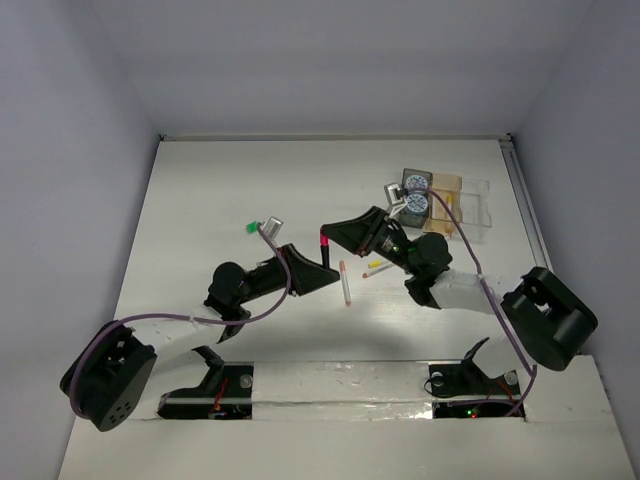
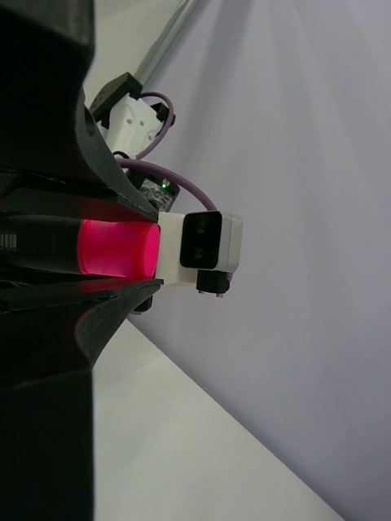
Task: Sort the stationery into containers
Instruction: Close the pen cap on the pen.
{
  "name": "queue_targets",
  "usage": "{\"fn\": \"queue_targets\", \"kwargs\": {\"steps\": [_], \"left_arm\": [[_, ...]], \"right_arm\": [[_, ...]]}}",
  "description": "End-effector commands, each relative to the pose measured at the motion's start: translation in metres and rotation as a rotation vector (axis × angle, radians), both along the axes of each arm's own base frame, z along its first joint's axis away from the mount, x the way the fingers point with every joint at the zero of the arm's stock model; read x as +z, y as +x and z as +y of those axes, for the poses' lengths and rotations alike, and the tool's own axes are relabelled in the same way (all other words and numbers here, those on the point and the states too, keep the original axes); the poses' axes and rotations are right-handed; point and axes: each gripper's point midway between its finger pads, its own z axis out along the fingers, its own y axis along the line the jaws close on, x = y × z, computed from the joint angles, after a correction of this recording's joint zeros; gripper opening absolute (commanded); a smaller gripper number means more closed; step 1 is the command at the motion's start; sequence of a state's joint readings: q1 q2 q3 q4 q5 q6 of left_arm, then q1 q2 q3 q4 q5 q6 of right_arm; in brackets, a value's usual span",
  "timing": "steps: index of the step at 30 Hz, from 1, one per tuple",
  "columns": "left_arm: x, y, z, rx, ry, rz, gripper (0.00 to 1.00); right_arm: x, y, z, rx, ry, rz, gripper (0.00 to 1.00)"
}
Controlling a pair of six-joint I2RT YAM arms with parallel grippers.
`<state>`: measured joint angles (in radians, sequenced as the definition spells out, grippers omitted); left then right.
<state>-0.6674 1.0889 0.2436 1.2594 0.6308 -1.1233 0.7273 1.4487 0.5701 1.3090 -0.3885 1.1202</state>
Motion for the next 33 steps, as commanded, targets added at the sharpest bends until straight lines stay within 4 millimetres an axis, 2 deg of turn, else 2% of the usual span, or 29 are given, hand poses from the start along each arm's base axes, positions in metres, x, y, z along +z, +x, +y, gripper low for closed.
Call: {"fn": "queue_targets", "kwargs": {"steps": [1,4,5,7,8,10,11,14,24,30,33], "left_arm": [[0.151,-0.066,0.06,0.042,-0.532,-0.661,0.0],[0.152,-0.066,0.061,0.055,-0.515,-0.669,0.0],[0.152,-0.066,0.061,0.057,-0.511,-0.673,0.0],[0.151,-0.065,0.061,0.066,-0.498,-0.672,0.0],[0.151,-0.064,0.06,0.07,-0.493,-0.668,0.0],[0.151,-0.062,0.061,0.079,-0.487,-0.672,0.0],[0.152,-0.061,0.061,0.08,-0.489,-0.673,0.0],[0.154,-0.06,0.059,0.072,-0.494,-0.671,0.0],[0.158,-0.061,0.057,0.034,-0.522,-0.676,0.0],[0.16,-0.058,0.059,0.062,-0.498,-0.689,0.0],[0.162,-0.056,0.061,0.066,-0.487,-0.709,0.0]], "right_arm": [[0.045,-0.05,-0.014,0.089,0.124,-0.25,0.02],[0.028,-0.051,-0.013,0.09,0.048,-0.209,0.0],[0.016,-0.048,-0.011,0.09,0.005,-0.171,0.0],[0.011,-0.05,-0.011,0.089,-0.045,-0.174,0.0],[-0.002,-0.048,-0.008,0.095,-0.1,-0.129,0.0],[-0.004,-0.051,-0.008,0.106,-0.137,-0.142,0.0],[-0.013,-0.05,-0.006,0.115,-0.174,-0.111,0.0],[-0.02,-0.055,-0.003,0.144,-0.217,-0.105,0.0],[-0.037,-0.067,-0.004,0.169,-0.261,-0.102,0.0],[-0.063,-0.082,-0.005,0.207,-0.343,-0.066,0.0],[-0.079,-0.098,-0.002,0.257,-0.389,-0.051,0.0]]}}
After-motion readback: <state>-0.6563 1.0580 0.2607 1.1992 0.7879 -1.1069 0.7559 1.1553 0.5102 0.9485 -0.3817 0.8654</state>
